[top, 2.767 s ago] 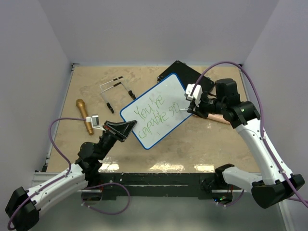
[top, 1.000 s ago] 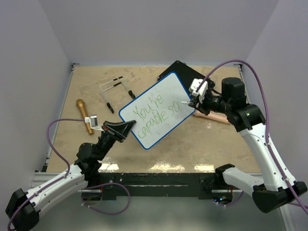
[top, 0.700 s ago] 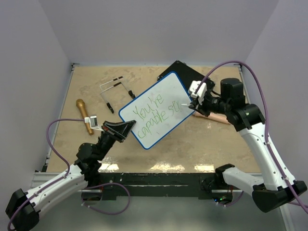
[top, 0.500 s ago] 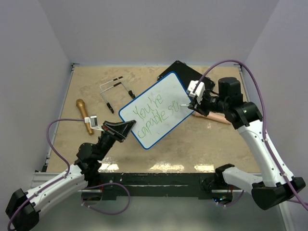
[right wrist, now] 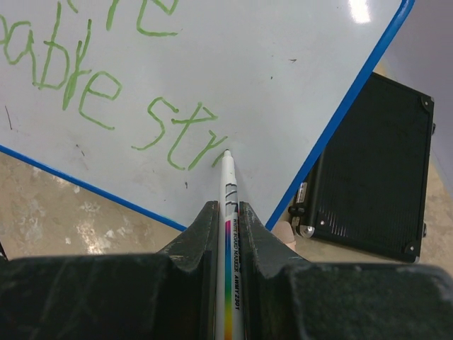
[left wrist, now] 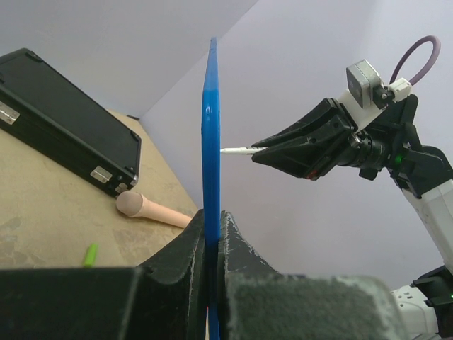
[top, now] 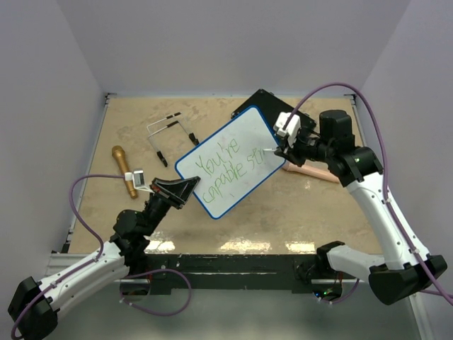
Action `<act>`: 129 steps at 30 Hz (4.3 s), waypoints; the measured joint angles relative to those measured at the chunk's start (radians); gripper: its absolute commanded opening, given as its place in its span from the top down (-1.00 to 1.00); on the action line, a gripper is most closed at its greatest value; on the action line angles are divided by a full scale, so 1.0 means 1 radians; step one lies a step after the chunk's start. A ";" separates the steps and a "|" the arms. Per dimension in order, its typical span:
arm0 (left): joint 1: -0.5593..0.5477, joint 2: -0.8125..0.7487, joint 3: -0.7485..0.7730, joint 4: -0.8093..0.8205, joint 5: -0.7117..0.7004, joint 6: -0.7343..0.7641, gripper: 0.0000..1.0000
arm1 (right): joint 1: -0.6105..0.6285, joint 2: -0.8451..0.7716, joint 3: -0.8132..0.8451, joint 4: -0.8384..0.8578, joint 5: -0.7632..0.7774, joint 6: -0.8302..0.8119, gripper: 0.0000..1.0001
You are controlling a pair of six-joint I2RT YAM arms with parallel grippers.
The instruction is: Write a sentence on the whiteboard
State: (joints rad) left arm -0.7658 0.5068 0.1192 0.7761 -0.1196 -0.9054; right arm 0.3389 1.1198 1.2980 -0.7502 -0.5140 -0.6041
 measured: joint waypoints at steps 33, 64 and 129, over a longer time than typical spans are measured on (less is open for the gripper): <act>0.000 0.009 0.000 0.000 0.000 0.003 1.00 | 0.000 0.013 0.008 -0.058 -0.009 -0.039 1.00; 0.000 -0.013 0.000 -0.014 -0.004 0.008 1.00 | -0.011 0.007 0.011 -0.010 0.069 0.005 1.00; 0.000 -0.005 0.000 -0.015 -0.005 0.008 1.00 | -0.026 0.025 0.026 0.007 0.140 0.045 1.00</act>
State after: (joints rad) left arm -0.7658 0.5018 0.1192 0.7609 -0.1246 -0.8974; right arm 0.3134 1.1450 1.3235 -0.7429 -0.3744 -0.5591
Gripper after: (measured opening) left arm 0.078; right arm 0.135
